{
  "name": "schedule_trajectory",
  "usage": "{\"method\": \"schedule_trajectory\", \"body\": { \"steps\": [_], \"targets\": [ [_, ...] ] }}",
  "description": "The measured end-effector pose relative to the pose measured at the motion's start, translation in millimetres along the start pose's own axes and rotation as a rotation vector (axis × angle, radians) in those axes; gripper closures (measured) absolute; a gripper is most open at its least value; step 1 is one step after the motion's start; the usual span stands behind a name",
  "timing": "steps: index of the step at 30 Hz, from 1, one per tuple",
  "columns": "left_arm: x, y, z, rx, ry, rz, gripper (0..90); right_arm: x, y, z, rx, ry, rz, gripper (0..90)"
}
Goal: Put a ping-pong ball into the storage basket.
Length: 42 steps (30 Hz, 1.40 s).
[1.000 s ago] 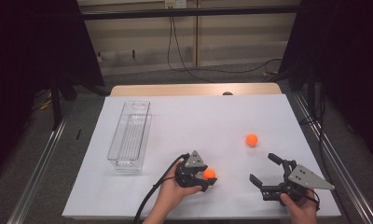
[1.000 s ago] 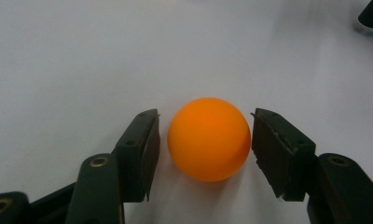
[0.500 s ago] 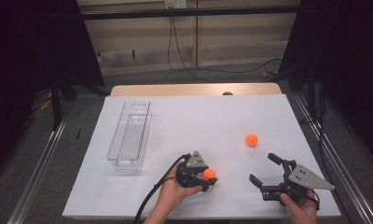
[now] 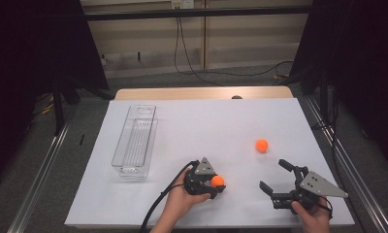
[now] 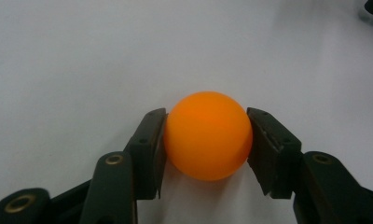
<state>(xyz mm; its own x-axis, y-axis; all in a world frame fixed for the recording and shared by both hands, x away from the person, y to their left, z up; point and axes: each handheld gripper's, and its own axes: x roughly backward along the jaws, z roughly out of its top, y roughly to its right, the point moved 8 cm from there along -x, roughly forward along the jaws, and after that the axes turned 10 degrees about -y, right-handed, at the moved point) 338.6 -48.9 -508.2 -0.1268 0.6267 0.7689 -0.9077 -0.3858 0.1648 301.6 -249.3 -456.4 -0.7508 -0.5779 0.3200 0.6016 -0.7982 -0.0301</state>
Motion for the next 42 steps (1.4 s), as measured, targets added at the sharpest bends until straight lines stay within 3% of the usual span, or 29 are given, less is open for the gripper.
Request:
{"method": "schedule_trajectory", "body": {
  "steps": [9, 42],
  "targets": [
    [1.0, 1.8, -0.1, -0.003, -0.010, -0.006, 50.8, 0.1, 0.4, 0.1, 0.002, 0.001, 0.000, 1.7],
    [24.4, -6.1, 15.0, 0.079, 0.038, -0.047, 50.8, -0.5, 0.0, -0.6, 0.000, -0.004, 0.003, 1.7]
  ]
}}
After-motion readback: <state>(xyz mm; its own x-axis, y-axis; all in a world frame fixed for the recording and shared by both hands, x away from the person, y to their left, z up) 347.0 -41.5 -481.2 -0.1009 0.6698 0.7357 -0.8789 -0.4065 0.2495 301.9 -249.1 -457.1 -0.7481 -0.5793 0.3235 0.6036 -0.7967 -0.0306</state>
